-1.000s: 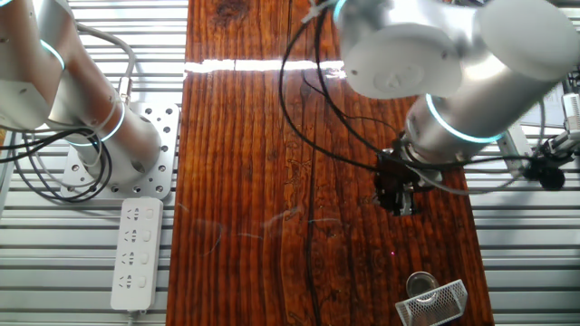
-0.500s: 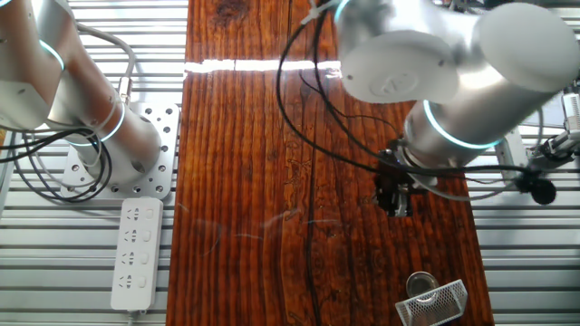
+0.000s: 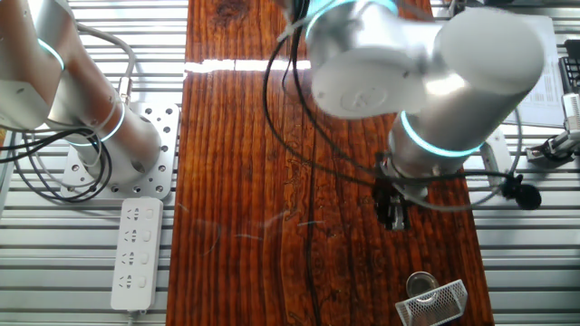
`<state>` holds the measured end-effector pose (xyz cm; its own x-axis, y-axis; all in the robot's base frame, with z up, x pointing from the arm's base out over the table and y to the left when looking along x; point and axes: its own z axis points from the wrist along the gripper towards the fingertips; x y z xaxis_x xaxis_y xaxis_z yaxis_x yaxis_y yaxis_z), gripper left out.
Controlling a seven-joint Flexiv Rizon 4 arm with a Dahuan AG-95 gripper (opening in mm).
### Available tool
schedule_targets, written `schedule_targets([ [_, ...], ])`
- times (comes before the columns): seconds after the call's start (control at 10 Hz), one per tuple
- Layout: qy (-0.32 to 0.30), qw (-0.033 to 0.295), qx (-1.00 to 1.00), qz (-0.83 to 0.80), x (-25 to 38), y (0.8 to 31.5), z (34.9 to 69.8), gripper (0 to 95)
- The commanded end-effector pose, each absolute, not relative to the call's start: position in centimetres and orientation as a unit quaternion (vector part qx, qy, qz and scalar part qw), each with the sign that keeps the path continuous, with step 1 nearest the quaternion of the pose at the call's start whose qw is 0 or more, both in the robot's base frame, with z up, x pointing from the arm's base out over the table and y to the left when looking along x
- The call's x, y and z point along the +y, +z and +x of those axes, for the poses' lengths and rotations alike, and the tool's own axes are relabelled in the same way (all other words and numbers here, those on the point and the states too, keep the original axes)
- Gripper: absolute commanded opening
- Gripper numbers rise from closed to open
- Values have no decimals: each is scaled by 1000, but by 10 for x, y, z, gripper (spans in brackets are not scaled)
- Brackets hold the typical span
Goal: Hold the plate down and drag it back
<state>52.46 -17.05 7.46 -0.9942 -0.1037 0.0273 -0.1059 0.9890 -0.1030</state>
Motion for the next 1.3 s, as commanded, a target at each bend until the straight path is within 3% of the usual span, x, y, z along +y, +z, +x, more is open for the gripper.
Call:
schedule_targets([
  [0.1, 47, -2, -992, 115, -196, 67, 529, 0],
  [0.6, 58, -6, -986, 156, -221, 60, 554, 0],
  [1.2, 52, -10, -997, 50, -221, 60, 554, 0],
  [1.3, 56, -22, -994, 94, -223, 58, 554, 0],
])
